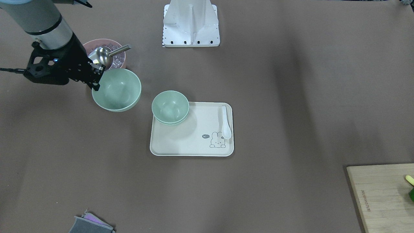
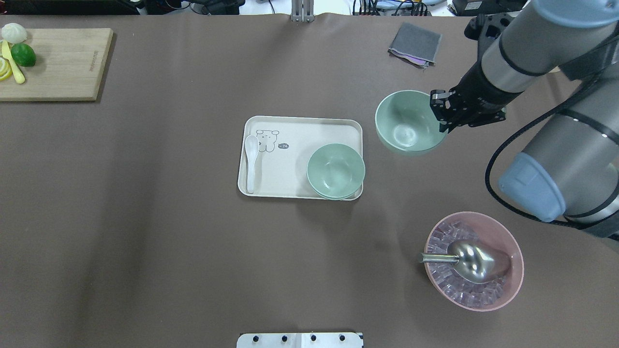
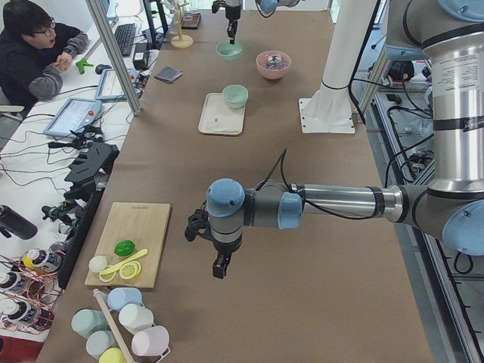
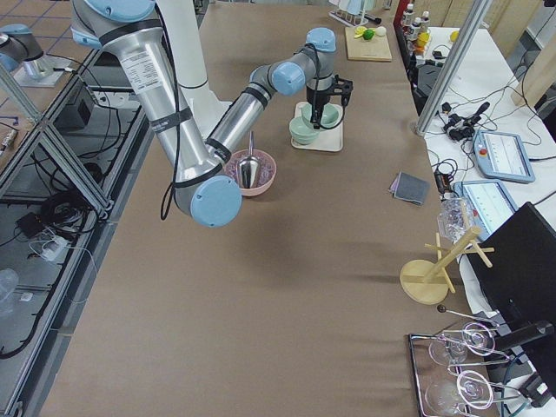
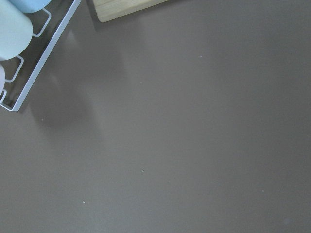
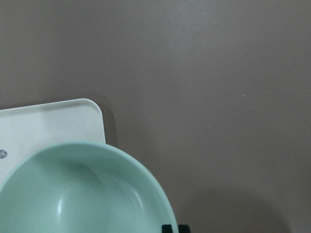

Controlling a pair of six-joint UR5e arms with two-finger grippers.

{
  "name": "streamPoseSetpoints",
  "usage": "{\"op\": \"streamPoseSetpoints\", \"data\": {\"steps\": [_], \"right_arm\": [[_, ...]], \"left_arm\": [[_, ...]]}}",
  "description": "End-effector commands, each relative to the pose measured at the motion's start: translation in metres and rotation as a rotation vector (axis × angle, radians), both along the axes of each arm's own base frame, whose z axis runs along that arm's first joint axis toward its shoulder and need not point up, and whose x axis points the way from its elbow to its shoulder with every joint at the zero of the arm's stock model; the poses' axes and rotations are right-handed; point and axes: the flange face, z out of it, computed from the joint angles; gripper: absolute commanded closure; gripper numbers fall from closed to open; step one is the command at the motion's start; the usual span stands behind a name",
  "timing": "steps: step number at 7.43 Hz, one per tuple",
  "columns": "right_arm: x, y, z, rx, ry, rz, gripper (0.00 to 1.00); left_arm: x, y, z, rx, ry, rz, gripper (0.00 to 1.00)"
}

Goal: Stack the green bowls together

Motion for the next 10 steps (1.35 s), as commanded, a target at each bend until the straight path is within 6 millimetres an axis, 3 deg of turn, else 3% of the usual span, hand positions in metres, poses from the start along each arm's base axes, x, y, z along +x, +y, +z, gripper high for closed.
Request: {"op": "streamPoseSetpoints", "data": {"steps": [1,3,5,10], "right_arm": [[-0.064,0.012,-0.021,-0.027,-0.011,0.031,1.00],[-0.117,0.017,-0.006,0.009,0.001,0.034,1.00],[-0.147,0.008,0.002,0.021,-0.002,0.040,1.00],[-0.174,0.032,0.003,0.027,0.014,0.032,1.00]], "left_arm": [[-0.002,0.003,-0.001,-0.005,0.001,-0.001,0.01],[-0.003,0.003,-0.001,-0.005,0.001,-0.003,0.01],[-0.002,0.003,-0.001,-0.005,0.001,-0.001,0.01],[-0.002,0.003,-0.001,-0.005,0.001,-0.001,0.01]]}}
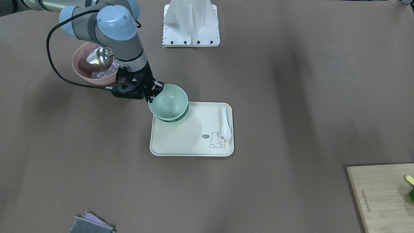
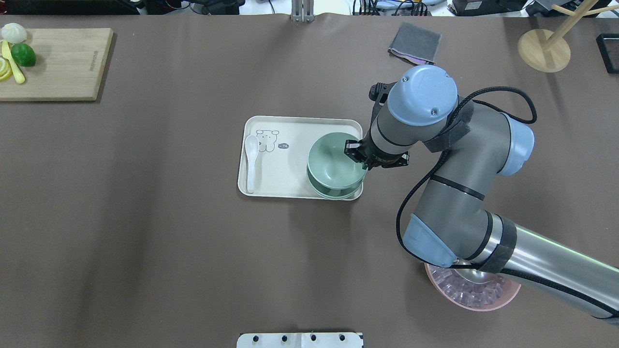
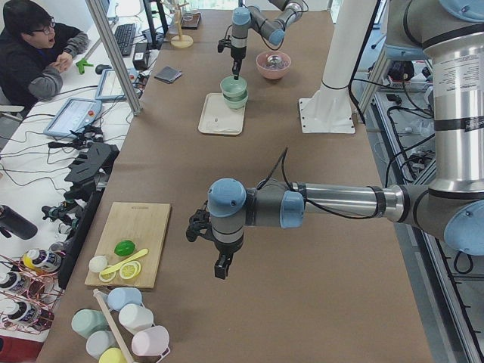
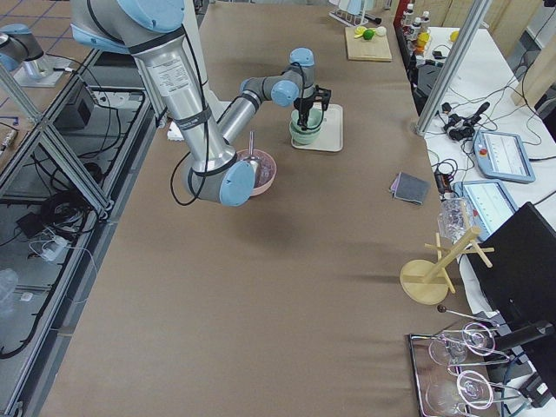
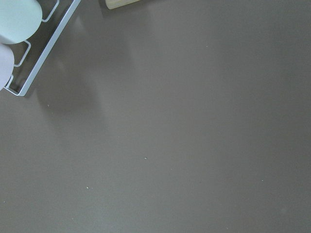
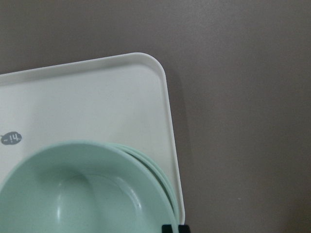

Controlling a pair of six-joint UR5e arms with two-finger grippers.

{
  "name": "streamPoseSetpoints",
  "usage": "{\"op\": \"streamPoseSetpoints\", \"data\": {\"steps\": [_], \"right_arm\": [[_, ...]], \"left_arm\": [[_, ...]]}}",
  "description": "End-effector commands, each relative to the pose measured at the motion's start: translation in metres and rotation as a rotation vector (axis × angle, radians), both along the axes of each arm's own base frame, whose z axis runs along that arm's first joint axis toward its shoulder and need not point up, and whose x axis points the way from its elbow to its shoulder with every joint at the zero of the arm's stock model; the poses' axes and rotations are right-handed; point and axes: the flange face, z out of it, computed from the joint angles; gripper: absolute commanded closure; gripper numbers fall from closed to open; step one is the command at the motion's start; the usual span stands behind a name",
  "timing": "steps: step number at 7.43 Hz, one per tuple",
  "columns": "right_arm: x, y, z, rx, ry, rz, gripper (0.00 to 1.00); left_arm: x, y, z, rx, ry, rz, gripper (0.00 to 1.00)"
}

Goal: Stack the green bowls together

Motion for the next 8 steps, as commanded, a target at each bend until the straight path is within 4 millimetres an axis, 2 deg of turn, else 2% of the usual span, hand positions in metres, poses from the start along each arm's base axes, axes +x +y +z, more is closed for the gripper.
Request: {"op": "streamPoseSetpoints", "data": {"steps": [1,8], "right_arm": [[-0.008,0.007,0.002,0.002,0.008,-0.004,1.00],[-0.021,0.006,0.017,-0.002,0.041,-0.005,1.00]], "left_arm": [[0.000,0.000,0.000,0.000,0.000,-0.001,0.01],[-0.001,0.001,-0.006,0.012,0.000,-0.001,0.01]]}}
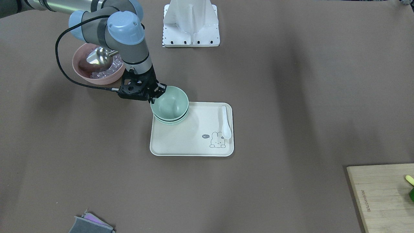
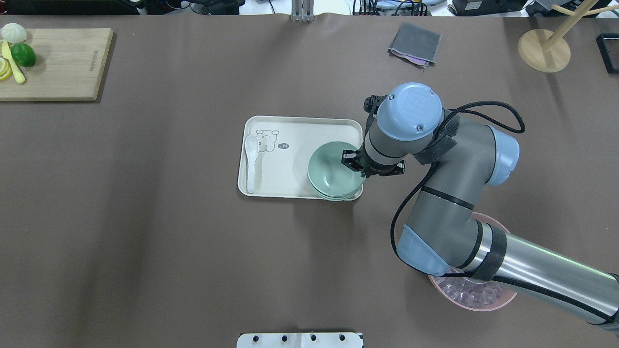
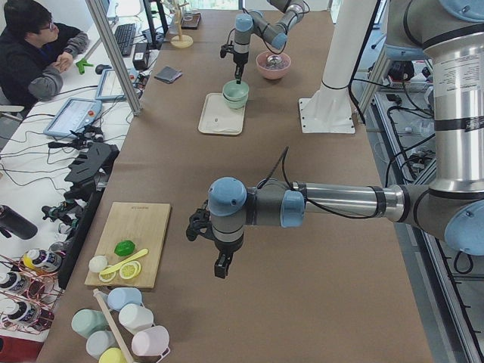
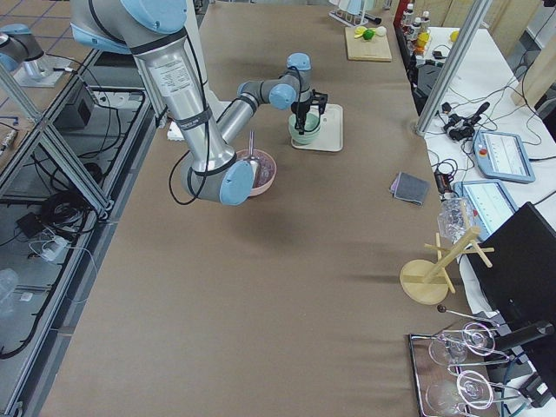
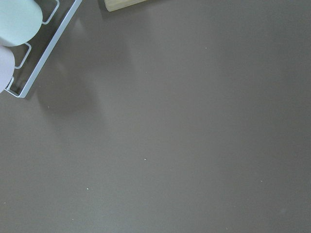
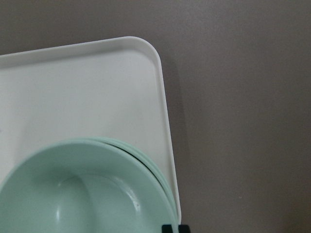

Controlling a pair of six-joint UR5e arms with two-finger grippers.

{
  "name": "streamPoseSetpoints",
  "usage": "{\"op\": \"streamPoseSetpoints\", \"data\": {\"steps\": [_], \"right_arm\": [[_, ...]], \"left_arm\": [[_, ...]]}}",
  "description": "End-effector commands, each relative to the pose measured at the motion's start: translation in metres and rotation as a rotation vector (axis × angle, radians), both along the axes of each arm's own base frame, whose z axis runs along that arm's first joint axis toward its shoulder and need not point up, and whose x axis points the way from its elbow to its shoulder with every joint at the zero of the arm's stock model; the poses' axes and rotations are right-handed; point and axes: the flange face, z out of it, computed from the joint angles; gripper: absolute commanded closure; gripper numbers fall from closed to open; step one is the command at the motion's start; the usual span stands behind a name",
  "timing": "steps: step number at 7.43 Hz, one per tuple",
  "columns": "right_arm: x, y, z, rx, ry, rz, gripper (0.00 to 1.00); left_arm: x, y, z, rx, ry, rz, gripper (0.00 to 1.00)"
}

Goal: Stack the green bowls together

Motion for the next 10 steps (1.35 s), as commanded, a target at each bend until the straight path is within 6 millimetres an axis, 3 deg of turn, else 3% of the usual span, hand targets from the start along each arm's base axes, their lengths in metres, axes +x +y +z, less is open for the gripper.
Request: {"op": "streamPoseSetpoints", "data": {"steps": [1,10], "right_arm": [[-0.0019,-0.0001,0.0013,-0.001,0.004,-0.001,1.00],[-0.0072,0.0035,0.0024,0.014,0.016,0.011,1.00]], "left_arm": [[0.0002,0.0056,-0.0007,-0.001,0.000,-0.001,0.01],[0.0002,0.0087,-0.0027,0.002,-0.002,-0.001,0.01]]}}
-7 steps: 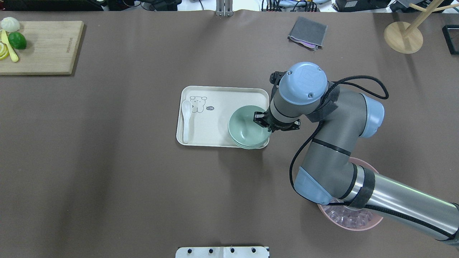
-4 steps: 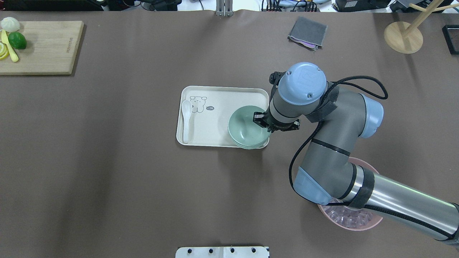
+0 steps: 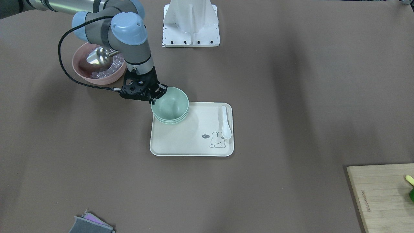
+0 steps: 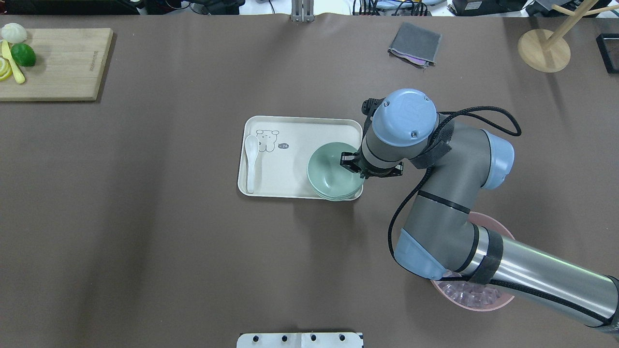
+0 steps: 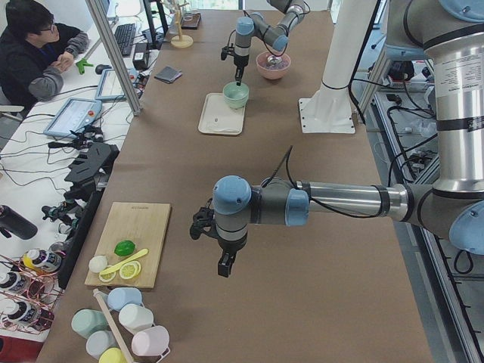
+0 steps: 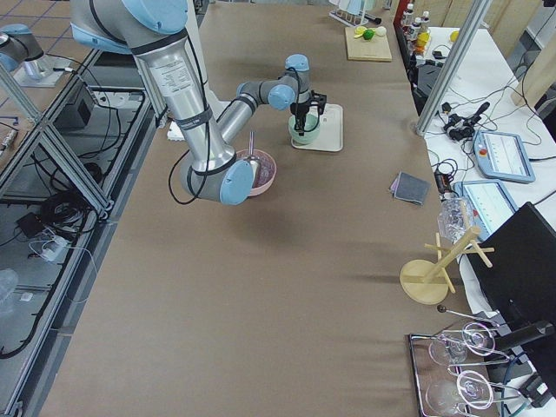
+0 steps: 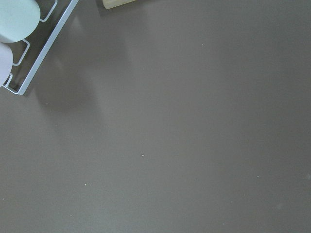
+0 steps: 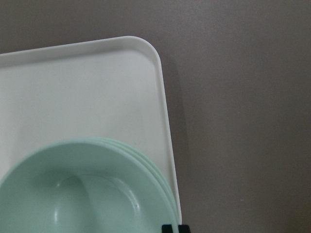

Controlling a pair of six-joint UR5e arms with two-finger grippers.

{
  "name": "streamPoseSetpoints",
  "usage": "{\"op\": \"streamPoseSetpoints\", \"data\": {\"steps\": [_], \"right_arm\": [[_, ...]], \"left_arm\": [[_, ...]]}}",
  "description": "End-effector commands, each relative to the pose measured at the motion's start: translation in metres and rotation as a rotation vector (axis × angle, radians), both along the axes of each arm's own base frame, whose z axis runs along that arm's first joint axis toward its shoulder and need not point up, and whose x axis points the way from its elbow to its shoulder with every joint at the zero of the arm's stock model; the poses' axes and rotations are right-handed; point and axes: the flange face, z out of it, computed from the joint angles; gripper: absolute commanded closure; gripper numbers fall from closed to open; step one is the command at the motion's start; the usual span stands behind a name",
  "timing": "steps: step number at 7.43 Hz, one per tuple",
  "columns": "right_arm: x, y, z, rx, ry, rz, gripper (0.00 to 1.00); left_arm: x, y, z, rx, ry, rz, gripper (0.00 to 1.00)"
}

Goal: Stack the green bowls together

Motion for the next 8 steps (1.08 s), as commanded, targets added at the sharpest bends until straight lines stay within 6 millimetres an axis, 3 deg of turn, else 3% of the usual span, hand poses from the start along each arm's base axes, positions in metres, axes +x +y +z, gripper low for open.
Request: {"op": "streamPoseSetpoints", "data": {"steps": [1,2,3,4,6,8], "right_arm": [[-0.004,0.002,0.002,0.011,-0.005,-0.003,1.00],[-0.008,0.004,0.006,0.031,-0.019,0.001,1.00],[-0.009,0.003,0.009,0.029,-0.013,0.002,0.32],[-0.010,0.001,0.007,0.048,-0.008,0.011,0.00],[0.001,-0.006,-0.002,0.064,-0.022,0.025,0.00],[0.042,-0.031,-0.016,0.068,-0.055,0.041,0.00]], "left_arm": [[0.000,0.000,0.000,0.000,0.000,0.000,0.01],[0.000,0.000,0.000,0.000,0.000,0.000,0.01],[0.001,0.000,0.001,-0.001,0.000,0.003,0.01],[0.000,0.001,0.002,-0.003,0.000,0.000,0.01],[0.000,0.000,0.003,-0.006,0.001,0.000,0.01],[0.001,0.001,0.005,-0.011,0.001,0.002,0.01]]}}
